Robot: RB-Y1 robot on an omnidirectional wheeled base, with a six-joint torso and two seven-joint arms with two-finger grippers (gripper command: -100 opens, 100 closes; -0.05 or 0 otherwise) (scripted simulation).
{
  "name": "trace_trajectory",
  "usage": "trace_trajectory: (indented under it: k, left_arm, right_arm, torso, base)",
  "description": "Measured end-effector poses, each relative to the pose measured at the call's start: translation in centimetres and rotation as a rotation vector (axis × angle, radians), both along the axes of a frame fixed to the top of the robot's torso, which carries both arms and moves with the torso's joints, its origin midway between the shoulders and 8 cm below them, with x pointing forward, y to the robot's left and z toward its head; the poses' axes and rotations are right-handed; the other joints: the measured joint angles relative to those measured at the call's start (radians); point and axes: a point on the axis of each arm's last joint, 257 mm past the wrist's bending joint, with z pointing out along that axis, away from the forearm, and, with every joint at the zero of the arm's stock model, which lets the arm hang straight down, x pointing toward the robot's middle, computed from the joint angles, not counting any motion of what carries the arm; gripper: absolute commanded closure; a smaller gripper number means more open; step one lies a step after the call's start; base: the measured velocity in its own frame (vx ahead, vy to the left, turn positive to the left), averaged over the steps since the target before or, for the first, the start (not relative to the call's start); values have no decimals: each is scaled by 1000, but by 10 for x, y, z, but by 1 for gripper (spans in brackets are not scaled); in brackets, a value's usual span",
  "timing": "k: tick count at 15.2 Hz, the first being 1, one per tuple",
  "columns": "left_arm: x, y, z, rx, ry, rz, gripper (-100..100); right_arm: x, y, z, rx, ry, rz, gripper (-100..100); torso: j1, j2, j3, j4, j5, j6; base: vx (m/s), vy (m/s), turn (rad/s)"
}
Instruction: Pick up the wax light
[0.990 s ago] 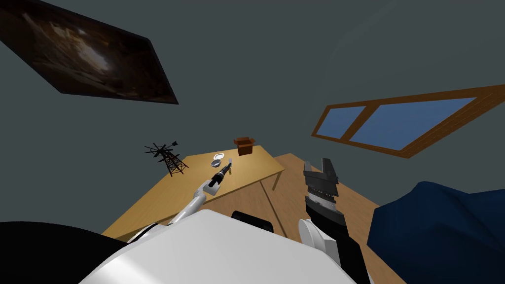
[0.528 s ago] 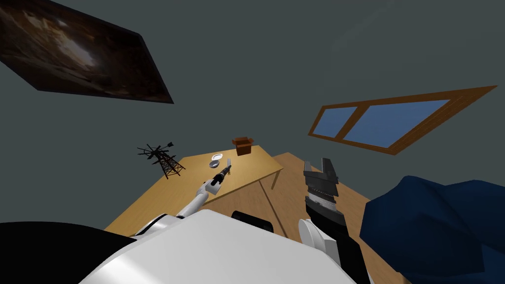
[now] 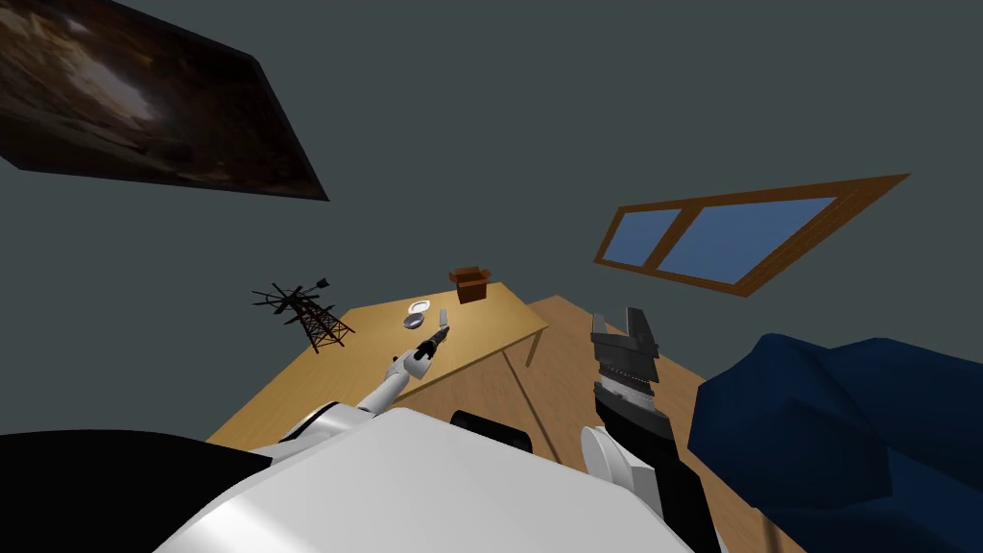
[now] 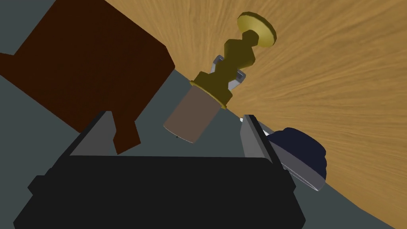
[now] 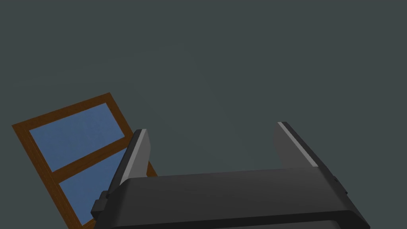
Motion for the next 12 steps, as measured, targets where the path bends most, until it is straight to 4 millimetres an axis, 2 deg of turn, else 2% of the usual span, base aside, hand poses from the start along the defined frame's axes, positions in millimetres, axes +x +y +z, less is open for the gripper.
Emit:
trace_trajectory:
  k: [8, 12]
  left_arm:
    - [-7, 3, -25, 16, 95, 16, -100]
    - [-13, 20, -28, 18, 96, 45, -100]
  right_arm:
    - [0, 0, 0, 0, 0, 0, 0]
    - [0, 0, 0, 0, 0, 0, 0]
  torso:
    - [0, 0, 0, 0, 0, 0]
    - [0, -1, -1, 0, 0, 0]
  base:
    - [2, 11, -42]
    - [15, 1, -116]
